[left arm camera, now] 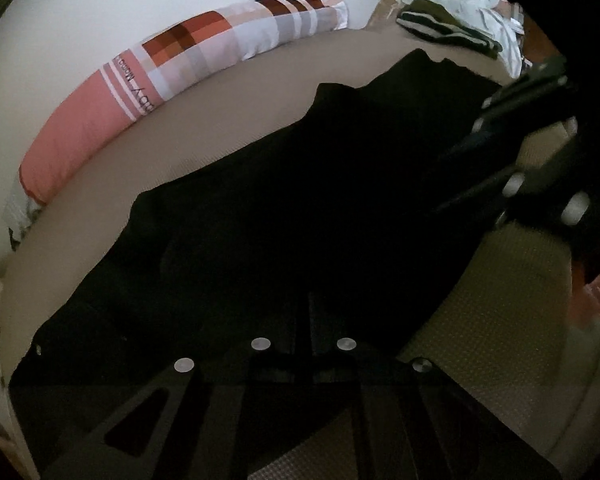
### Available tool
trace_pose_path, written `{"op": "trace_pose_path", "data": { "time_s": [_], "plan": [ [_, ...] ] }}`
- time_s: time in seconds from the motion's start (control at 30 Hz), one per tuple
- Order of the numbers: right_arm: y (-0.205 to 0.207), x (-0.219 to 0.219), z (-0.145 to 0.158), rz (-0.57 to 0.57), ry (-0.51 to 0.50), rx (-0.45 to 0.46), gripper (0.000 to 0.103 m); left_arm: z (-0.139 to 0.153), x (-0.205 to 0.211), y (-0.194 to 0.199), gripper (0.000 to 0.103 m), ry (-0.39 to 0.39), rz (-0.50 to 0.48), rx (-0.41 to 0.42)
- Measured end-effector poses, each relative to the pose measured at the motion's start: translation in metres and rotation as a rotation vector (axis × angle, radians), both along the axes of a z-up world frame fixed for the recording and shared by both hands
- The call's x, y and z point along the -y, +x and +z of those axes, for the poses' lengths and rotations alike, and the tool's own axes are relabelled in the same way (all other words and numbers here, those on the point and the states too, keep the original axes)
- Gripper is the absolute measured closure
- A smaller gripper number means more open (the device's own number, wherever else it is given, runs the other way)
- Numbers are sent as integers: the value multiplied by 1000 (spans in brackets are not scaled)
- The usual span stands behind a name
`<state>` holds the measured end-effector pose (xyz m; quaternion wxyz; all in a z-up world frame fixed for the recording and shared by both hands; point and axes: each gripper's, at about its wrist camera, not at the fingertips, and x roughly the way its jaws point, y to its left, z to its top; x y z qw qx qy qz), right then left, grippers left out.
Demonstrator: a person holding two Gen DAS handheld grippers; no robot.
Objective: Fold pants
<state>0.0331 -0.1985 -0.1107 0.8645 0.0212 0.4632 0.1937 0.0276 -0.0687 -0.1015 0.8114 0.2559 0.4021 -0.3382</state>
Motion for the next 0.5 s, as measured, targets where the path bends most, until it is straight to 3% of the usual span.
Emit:
{"op": "trace_pose_path", "data": {
  "time_s": [0.1, 0.3, 0.5],
  "plan": [
    [-7, 38, 1, -99, 84, -5, 64, 2, -1, 1, 99, -35, 18, -18],
    [-28, 161, -30, -498, 256, -64, 63, 8, 0, 4, 99, -82, 49, -37],
    [-62, 251, -54, -780, 438, -64, 63, 10, 3, 6, 99, -94, 63, -40]
  ]
}}
